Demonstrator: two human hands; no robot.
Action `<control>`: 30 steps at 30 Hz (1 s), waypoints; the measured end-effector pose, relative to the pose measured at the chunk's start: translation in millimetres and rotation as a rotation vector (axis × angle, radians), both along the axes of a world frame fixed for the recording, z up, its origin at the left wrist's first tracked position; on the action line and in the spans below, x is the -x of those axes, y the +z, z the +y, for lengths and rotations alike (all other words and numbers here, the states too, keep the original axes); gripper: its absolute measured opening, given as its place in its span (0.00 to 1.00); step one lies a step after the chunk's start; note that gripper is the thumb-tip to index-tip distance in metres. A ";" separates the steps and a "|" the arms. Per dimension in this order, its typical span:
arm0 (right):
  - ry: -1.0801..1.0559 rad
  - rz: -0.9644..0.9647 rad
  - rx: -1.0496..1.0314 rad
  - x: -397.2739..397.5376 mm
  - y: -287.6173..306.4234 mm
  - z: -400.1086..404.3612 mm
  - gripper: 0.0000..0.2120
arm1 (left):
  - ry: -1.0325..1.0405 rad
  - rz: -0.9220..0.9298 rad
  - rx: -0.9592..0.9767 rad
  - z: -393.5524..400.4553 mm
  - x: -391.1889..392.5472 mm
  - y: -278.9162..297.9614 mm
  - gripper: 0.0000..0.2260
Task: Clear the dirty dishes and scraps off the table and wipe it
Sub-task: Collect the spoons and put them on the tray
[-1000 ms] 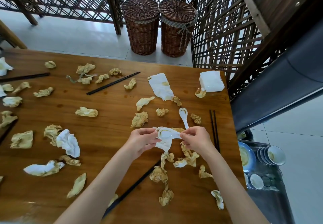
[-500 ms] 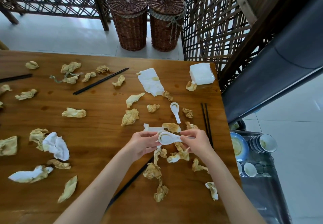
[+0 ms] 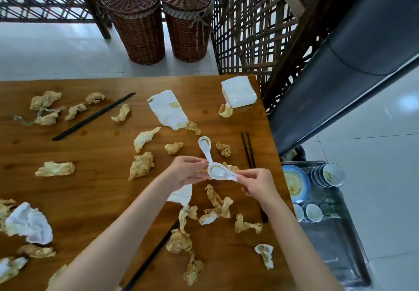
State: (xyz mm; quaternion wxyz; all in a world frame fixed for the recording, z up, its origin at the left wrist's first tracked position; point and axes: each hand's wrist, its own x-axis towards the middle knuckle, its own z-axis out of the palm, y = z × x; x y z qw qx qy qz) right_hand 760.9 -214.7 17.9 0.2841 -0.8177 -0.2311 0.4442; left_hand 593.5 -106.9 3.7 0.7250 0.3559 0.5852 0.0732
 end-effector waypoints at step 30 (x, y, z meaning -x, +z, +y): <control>-0.189 0.022 -0.042 -37.2 3.1 2.2 0.03 | -0.145 0.496 -0.518 62.8 -24.3 -28.9 0.03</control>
